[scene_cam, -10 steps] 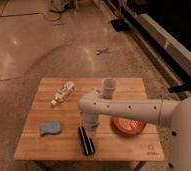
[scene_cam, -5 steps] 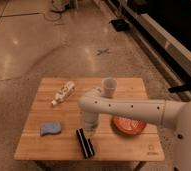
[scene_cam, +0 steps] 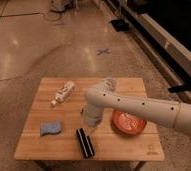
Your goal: Push the eraser across the table
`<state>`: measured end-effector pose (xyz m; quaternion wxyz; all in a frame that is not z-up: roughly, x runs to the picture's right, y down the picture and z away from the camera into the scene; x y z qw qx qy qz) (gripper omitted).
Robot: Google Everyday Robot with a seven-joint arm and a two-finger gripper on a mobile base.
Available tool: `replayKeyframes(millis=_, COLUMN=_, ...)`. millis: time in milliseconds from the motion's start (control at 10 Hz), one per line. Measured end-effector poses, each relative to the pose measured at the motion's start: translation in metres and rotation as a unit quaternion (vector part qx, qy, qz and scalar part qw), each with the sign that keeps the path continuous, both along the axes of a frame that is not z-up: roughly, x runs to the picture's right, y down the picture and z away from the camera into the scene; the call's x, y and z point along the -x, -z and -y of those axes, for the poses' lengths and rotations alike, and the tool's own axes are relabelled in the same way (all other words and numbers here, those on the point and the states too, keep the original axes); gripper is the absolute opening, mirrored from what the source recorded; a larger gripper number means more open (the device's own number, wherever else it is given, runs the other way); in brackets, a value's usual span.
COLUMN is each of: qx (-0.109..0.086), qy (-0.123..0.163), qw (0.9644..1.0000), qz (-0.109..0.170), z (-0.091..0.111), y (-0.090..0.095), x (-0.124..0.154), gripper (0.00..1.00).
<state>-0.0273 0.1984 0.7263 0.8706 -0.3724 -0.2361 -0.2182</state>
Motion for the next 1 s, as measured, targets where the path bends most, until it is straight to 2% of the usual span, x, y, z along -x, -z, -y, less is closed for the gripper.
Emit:
replayKeyframes(millis=200, qx=-0.017, qy=0.003, qw=0.9997, qz=0.015, z=0.0063, y=-0.0024, x=-0.0022, gripper=0.00)
replayKeyframes(millis=1000, qx=-0.017, qy=0.003, qw=0.9997, qz=0.016, z=0.0067, y=-0.0027, x=-0.0012, gripper=0.00)
